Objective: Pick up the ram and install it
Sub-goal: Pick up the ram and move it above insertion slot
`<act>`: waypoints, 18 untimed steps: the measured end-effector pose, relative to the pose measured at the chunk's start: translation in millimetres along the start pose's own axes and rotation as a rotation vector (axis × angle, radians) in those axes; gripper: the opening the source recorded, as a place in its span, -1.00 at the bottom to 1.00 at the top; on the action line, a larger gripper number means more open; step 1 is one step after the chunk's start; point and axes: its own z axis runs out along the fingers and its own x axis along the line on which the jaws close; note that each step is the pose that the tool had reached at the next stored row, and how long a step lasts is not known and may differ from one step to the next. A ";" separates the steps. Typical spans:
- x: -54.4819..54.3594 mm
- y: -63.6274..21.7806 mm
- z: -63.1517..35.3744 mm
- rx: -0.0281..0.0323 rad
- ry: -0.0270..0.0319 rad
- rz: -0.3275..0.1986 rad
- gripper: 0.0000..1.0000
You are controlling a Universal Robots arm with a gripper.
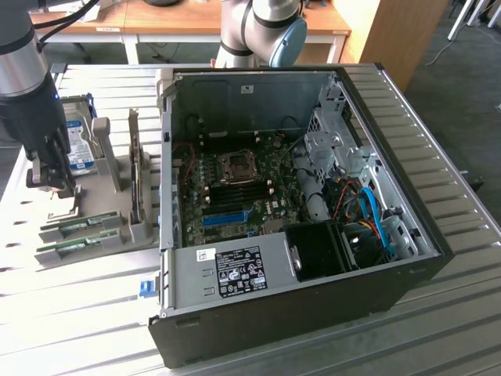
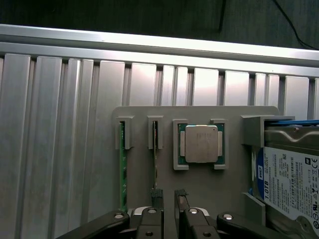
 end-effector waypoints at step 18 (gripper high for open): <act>5.3 0.0 6.7 -0.0005 0.0002 0.000 -0.53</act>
